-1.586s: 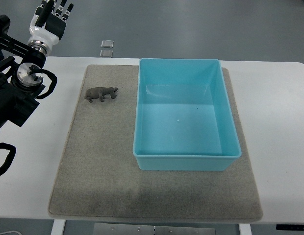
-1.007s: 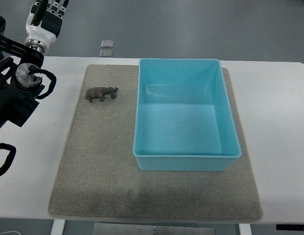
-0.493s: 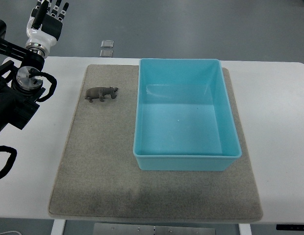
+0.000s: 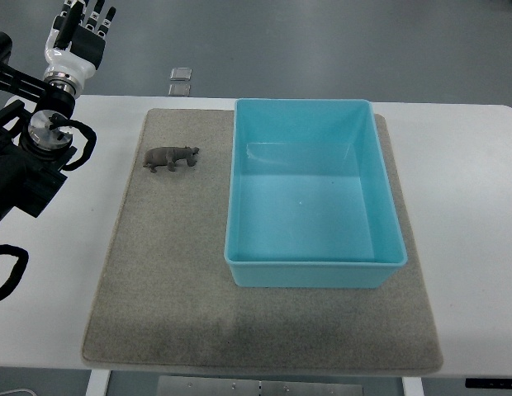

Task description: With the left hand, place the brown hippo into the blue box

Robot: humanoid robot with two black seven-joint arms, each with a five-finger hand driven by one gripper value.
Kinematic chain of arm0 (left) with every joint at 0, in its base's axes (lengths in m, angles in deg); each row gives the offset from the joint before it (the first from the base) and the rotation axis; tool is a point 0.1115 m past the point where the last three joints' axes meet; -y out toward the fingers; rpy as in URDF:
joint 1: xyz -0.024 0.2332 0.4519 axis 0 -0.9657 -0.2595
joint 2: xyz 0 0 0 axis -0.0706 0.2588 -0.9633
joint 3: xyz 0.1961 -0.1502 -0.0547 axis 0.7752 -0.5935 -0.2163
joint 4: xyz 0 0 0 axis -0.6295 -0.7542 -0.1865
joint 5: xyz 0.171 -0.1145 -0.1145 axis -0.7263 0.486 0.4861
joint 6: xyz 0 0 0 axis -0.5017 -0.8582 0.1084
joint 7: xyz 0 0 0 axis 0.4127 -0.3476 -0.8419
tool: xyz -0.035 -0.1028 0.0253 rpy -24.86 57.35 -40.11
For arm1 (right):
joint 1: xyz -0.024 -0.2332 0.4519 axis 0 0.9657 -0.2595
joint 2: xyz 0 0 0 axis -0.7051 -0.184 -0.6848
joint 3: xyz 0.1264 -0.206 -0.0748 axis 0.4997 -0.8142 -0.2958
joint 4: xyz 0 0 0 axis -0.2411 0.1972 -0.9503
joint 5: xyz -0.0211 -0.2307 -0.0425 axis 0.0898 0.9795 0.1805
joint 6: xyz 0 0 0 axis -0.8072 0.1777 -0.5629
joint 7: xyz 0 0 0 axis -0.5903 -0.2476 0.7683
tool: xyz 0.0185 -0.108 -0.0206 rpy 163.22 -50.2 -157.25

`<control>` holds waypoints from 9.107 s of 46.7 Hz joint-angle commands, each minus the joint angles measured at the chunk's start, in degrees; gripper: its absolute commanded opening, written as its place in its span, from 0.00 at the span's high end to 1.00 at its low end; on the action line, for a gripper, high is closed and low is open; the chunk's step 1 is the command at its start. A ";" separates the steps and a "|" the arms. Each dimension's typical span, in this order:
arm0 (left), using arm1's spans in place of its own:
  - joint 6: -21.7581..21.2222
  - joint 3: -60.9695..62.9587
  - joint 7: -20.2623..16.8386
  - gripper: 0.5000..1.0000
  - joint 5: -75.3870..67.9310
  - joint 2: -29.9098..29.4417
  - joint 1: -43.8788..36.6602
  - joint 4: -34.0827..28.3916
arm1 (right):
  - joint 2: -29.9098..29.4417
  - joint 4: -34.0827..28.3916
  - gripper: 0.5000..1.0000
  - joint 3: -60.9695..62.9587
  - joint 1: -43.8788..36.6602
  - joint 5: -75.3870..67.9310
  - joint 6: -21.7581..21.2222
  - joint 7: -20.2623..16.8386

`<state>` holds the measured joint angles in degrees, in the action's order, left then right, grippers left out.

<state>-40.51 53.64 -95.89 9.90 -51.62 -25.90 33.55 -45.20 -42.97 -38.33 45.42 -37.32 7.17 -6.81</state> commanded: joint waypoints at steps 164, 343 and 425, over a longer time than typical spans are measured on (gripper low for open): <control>-9.38 61.34 -1.23 0.19 -74.17 -16.21 17.65 27.07 | 0.00 0.00 0.13 0.00 0.00 0.00 0.00 0.00; -14.65 46.13 -3.87 0.36 -82.87 -3.73 19.58 36.21 | 0.00 0.00 0.13 0.00 0.00 0.00 0.00 0.00; -22.29 42.01 -3.17 0.15 -33.33 -1.00 13.26 9.76 | 0.00 0.00 0.13 0.00 0.00 0.00 0.00 0.00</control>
<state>-62.77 97.40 -99.34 -31.86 -53.33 -12.06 45.05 -45.20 -42.97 -38.33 45.43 -37.32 7.17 -6.82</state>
